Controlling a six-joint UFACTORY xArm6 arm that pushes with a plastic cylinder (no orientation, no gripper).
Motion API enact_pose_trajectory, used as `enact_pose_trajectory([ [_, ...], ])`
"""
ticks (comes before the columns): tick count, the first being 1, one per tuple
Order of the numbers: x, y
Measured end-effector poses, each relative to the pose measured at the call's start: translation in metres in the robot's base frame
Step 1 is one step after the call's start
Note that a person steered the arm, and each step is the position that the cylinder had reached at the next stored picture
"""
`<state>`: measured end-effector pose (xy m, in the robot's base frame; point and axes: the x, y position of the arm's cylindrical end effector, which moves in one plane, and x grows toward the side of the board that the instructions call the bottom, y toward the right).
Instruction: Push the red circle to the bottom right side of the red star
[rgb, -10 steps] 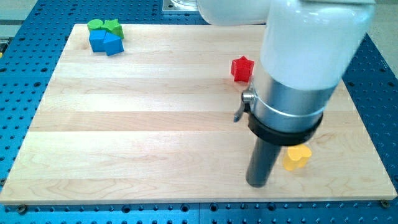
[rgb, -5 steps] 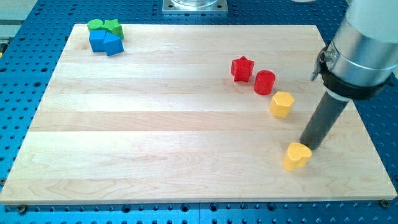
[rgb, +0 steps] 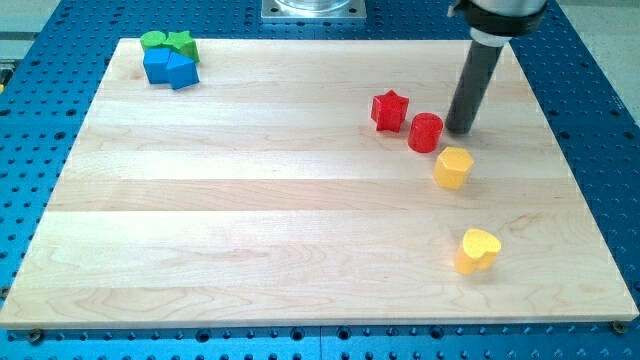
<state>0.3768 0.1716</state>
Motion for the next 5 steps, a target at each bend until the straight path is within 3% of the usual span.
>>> enact_pose_trajectory([
  [3, 0.008, -0.031],
  [4, 0.008, -0.017],
  [5, 0.008, 0.037],
])
